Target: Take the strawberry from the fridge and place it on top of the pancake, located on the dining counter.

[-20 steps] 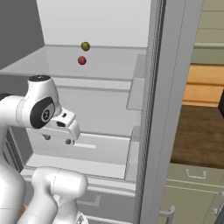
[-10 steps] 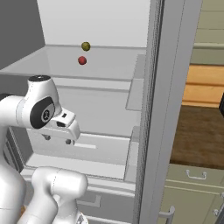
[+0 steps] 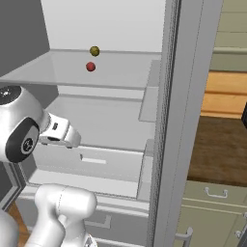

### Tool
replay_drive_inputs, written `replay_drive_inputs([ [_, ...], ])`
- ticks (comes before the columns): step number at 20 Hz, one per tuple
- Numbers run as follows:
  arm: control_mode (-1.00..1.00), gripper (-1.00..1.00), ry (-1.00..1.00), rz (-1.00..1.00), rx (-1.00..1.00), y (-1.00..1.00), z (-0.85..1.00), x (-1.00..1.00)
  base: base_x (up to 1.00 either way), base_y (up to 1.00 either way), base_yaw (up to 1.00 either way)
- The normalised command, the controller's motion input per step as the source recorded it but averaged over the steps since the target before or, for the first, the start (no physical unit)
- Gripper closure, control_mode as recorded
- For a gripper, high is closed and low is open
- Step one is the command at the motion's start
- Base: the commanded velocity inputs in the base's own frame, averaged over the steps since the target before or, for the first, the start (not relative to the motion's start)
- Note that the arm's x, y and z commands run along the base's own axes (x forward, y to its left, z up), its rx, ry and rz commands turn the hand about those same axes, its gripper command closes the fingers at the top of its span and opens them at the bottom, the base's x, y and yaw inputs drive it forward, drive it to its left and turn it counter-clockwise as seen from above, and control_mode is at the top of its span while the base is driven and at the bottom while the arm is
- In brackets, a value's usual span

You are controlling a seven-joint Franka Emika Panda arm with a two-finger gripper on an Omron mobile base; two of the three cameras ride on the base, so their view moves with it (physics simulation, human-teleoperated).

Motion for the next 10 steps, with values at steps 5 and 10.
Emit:
replay_drive_inputs([
  [5, -1.00, -1.00, -0.49, 0.15, 0.07, -0.17, 0.89, 0.03, 0.00, 0.00, 0.00],
  [10, -1.00, -1.00, -0.35, 0.01, -0.01, 0.01, 0.84, 0.13, 0.00, 0.00, 0.00],
])
